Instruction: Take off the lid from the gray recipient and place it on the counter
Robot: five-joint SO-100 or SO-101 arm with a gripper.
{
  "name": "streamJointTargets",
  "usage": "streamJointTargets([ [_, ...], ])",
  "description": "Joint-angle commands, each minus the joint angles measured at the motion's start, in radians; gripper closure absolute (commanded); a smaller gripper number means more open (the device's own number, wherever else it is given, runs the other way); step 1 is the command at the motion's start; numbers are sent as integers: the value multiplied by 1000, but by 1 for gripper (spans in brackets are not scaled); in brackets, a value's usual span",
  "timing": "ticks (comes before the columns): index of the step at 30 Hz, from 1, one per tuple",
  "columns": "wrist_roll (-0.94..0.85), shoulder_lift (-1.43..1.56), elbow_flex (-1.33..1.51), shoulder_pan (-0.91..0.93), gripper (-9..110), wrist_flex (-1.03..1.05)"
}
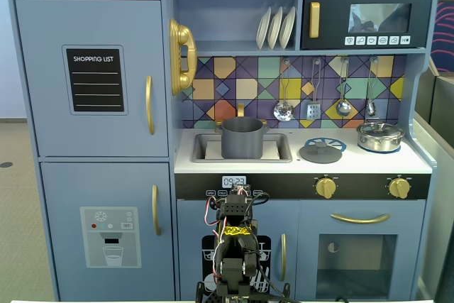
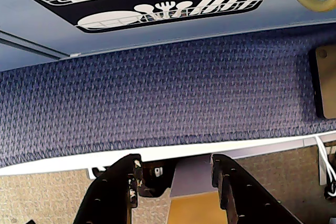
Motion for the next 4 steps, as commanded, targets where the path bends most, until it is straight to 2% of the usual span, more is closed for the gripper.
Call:
streamJointTargets([
  [1, 37, -6, 23, 17, 93, 161],
  [4, 37, -6, 23, 17, 93, 161],
])
